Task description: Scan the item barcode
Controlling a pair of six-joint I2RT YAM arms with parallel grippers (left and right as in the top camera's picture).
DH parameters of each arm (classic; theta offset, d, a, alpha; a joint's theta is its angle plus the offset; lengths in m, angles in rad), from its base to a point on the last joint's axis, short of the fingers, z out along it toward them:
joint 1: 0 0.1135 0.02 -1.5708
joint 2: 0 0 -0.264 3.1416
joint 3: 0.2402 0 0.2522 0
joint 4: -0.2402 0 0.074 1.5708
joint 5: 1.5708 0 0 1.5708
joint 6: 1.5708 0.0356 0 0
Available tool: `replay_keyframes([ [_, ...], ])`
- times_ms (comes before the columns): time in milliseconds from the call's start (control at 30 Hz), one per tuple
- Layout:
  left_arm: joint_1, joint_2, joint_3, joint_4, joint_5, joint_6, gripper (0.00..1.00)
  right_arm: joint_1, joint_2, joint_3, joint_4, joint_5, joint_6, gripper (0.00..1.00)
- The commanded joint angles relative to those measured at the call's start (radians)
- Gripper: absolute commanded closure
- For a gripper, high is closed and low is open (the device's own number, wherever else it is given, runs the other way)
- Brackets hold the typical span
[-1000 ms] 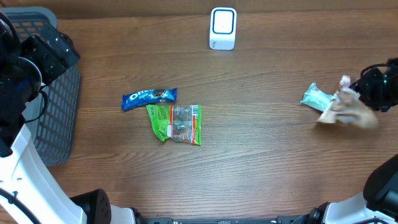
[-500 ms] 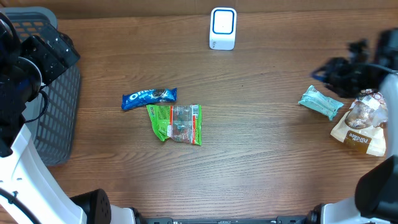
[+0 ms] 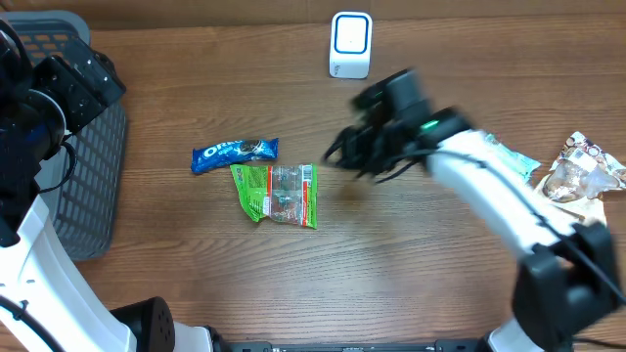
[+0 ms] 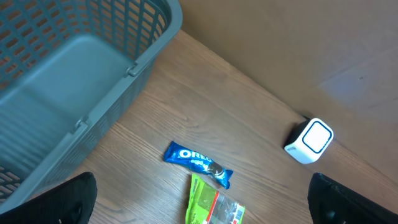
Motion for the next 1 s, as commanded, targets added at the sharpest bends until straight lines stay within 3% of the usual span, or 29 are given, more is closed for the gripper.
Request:
replay_keyframes([
  [0,0.005,-0.002,-0.002,0.002,-0.01,0.012,0.0,0.112,0.048,-0.037,0.073,0.029,0.147,0.6],
  [233,0.005,-0.002,-0.002,0.002,-0.01,0.012,0.0,0.259,0.172,-0.042,0.198,0.241,0.293,0.69],
  [600,0.005,-0.002,-0.002,0.002,-0.01,0.012,0.0,0.262,0.241,-0.042,0.152,0.46,0.313,0.7],
  [867,0.005,-0.002,-0.002,0.002,-0.01,0.012,0.0,0.149,0.241,-0.027,0.086,0.447,0.302,0.71],
  [967,0.005,-0.002,-0.002,0.002,-0.01,0.012,0.0,0.1,0.237,0.015,0.086,0.224,0.172,0.67],
])
